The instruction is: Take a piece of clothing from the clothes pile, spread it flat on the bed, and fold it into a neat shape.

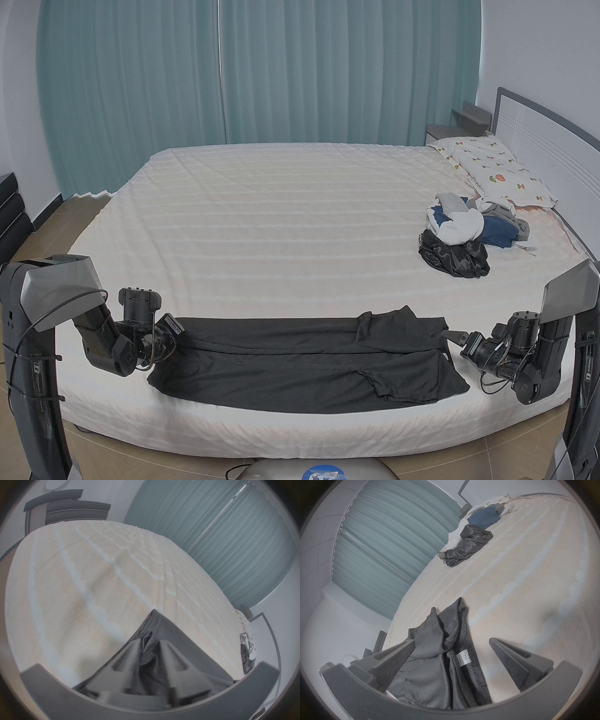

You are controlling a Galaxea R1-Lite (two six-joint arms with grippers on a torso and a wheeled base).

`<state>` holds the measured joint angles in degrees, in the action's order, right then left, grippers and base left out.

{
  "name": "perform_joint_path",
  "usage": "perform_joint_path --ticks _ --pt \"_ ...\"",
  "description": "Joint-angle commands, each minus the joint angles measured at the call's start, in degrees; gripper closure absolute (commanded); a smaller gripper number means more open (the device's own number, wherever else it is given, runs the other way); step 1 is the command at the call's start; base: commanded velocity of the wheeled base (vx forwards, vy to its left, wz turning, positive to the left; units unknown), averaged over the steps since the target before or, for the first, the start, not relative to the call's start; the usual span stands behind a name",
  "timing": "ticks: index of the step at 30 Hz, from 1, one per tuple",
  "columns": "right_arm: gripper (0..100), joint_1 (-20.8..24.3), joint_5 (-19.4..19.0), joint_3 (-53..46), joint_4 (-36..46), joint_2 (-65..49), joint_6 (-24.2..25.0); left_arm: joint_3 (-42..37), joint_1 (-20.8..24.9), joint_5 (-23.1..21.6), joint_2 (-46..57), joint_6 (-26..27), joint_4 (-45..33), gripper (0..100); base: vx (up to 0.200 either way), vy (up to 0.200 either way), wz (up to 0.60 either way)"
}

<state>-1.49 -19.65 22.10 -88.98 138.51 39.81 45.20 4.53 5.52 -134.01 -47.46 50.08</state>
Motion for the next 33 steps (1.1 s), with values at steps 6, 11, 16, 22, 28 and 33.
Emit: perform_joint_path --ticks 6,11,16,22,28,33 --pt "0 0.0 0.0 -0.1 -0.7 0.1 0.2 -3.2 -0.3 1.9 1.2 1.1 0.4 100 0.000 0.000 0.00" --pt "0 0.0 0.0 -0.1 -0.7 0.0 0.2 -4.0 -0.2 2.6 1.2 1.3 0.5 100 0.000 0.000 0.00" --pt "0 0.0 0.0 -0.1 -0.7 0.0 0.3 -4.2 -0.2 2.6 1.3 1.3 0.5 0 0.000 0.000 0.00" --pt "0 -0.1 0.0 0.0 -0.7 -1.1 0.7 -4.9 -0.7 2.6 3.4 0.8 0.5 0 0.000 0.000 0.00" --pt "0 0.1 0.4 0.7 -0.6 -3.4 3.2 -4.9 -3.5 1.9 6.7 0.5 0.4 0 0.000 0.000 0.00" --pt "0 1.2 0.8 4.9 1.2 -3.5 3.2 0.7 -5.1 -1.0 6.3 0.5 -0.3 0 0.000 0.000 0.00"
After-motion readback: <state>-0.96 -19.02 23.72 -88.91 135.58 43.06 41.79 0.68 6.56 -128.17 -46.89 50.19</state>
